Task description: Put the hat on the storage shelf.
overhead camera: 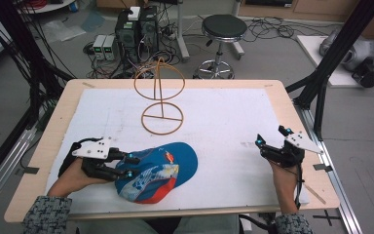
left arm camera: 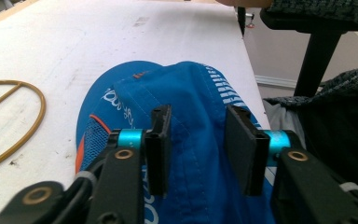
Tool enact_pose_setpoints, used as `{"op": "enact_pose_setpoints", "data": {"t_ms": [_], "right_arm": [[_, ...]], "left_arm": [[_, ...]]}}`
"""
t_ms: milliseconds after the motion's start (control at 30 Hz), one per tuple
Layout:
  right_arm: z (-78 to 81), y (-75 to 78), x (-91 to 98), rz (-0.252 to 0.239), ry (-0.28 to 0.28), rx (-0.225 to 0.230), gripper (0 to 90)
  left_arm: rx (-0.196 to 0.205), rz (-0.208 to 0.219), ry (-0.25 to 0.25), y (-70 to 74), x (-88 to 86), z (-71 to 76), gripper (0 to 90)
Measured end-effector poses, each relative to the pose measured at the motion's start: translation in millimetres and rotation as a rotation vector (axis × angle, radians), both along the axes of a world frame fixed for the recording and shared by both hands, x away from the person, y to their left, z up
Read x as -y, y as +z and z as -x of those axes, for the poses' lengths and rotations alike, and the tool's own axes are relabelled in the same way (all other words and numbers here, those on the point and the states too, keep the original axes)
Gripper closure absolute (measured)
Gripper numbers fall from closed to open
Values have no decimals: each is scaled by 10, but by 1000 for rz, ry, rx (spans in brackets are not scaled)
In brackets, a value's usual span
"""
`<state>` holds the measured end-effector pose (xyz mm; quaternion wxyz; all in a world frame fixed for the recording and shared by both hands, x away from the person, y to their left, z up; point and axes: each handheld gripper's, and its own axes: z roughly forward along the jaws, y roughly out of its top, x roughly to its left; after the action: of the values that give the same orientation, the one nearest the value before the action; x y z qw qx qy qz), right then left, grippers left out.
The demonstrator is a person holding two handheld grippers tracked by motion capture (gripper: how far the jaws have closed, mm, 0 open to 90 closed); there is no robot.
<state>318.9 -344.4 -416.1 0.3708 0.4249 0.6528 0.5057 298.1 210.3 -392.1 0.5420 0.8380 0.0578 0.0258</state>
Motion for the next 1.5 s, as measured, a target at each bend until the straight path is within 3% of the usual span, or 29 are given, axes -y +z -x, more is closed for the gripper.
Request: {"op": "enact_pose_setpoints", "data": {"t_ms": [167,333,567,933,1500], "right_arm": [[-1,-1,-2,-2,2,0,113],[0,-1,0,-7,0,-3,113],[-9,-4,12,-2,-3,-9,113],[-12,-2,60,-14,-24,-9,113],[-9,-2,90,-21,-33,-17,113]], "left_arm": [[15,-7,-10,2,-3,4,748],[2,25,6,31,-28,-6,871],[7,72,20,88,-25,-12,878],[62,92,13,270,47,-28,878],[122,129,-36,792,182,-96,880]]}}
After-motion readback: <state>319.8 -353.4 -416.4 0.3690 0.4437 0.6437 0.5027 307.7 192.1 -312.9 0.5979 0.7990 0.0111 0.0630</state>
